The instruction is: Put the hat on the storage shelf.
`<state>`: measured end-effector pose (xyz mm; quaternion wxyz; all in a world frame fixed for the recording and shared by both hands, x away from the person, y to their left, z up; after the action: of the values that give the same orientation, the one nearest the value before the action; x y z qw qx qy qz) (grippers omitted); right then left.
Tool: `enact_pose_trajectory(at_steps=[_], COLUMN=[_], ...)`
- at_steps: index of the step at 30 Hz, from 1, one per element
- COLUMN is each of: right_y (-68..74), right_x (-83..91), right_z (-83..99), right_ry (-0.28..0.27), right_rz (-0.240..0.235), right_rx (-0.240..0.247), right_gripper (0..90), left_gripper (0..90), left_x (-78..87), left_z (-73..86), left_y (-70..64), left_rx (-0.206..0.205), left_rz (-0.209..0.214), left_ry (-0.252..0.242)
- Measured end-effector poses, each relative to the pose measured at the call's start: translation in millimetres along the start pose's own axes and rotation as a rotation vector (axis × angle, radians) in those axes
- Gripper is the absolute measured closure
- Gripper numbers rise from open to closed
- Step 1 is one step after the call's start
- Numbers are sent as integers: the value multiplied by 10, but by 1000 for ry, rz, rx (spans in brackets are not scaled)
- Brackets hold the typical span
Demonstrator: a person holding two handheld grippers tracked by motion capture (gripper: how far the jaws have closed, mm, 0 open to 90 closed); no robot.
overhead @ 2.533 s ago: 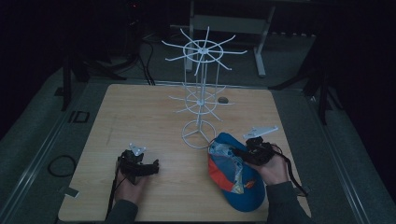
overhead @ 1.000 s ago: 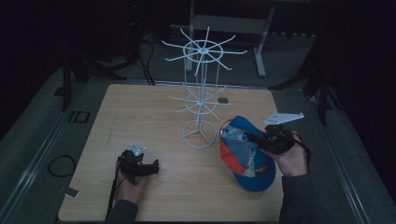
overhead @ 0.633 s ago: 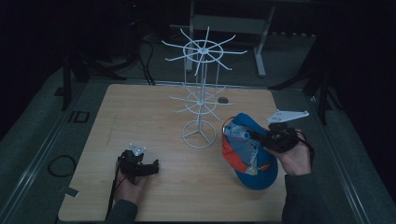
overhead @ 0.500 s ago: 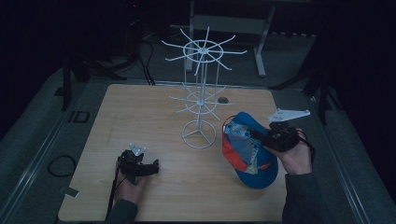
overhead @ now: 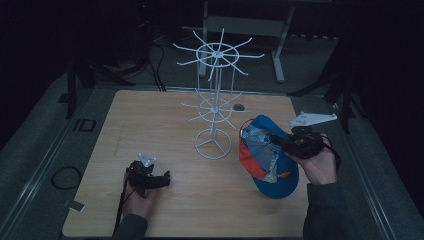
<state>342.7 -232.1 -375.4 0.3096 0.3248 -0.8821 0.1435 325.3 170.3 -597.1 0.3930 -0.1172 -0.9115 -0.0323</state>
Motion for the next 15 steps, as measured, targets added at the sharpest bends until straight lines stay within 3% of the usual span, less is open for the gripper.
enact_pose_trajectory(at_steps=[15], right_y=[-39], right_x=[89], right_z=[-70], right_ry=[-22], right_rz=[10], right_rx=[-7], right_gripper=[879], left_gripper=[28], left_x=[-1], left_z=[0], left_y=[-1], left_rx=[2], left_rz=[0], left_ry=[-1])
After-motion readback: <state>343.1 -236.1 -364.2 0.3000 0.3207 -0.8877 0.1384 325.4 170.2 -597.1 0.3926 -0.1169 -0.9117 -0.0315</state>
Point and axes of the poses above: each handheld gripper's, and its own axes: x roughly backward along the jaws, z roughly out of its underside, y roughly to its left, the point moved 4 cm from there along -x, roughly forward along the jaws, and after that the axes turned 2 degrees about z, right-handed, at the moved point
